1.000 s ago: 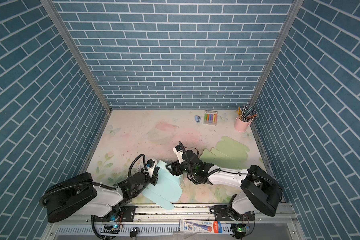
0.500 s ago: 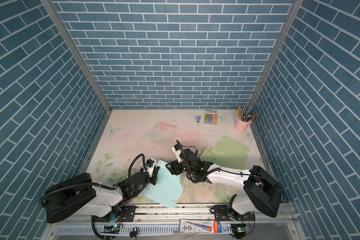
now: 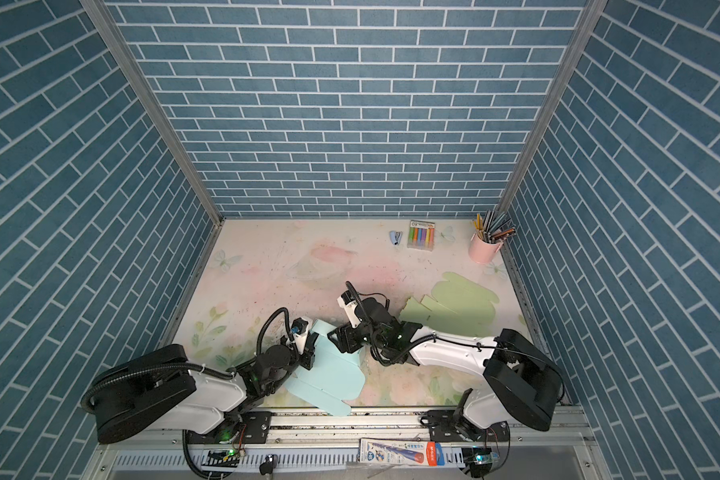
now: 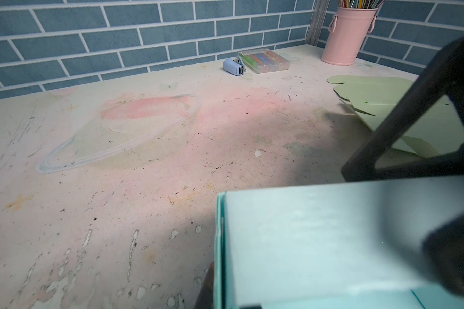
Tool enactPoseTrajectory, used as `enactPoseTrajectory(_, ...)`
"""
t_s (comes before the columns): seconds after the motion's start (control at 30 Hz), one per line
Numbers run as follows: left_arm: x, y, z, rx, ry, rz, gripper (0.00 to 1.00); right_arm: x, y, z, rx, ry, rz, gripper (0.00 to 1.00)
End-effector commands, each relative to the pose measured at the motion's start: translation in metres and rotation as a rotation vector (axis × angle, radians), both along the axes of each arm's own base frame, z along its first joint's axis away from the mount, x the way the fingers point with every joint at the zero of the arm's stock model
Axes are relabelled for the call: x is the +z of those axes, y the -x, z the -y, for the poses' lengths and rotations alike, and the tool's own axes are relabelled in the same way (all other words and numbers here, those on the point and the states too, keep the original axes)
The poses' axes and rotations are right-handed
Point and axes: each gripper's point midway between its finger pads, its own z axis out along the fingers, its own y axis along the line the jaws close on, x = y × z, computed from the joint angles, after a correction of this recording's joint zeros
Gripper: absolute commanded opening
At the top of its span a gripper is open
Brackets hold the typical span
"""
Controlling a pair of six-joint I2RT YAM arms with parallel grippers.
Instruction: Fold the paper box
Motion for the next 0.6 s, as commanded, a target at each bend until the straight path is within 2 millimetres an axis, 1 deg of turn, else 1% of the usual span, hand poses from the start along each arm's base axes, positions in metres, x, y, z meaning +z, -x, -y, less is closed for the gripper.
enactPoseTrajectory(0.0,-0.001,-0.004,-0.007,0.045,0.013,0.001,0.15,0.0,0.017,-0.007,0.039,-0.057,-0.062,0.64)
enactPoseTrajectory(0.2,-0.003,-0.008,-0.013,0.091,0.014,-0.003,0.15,0.002,0.027,-0.004,0.049,-0.105,-0.097,0.62)
enactPoseTrajectory(0.47,-0.003,-0.008,-0.012,0.091,0.027,-0.003,0.16,0.008,0.045,-0.011,0.096,-0.21,-0.165,0.61)
enactPoseTrajectory(0.57,-0.002,-0.007,-0.01,0.077,0.031,0.0,0.16,0.008,0.046,-0.013,0.097,-0.225,-0.174,0.61)
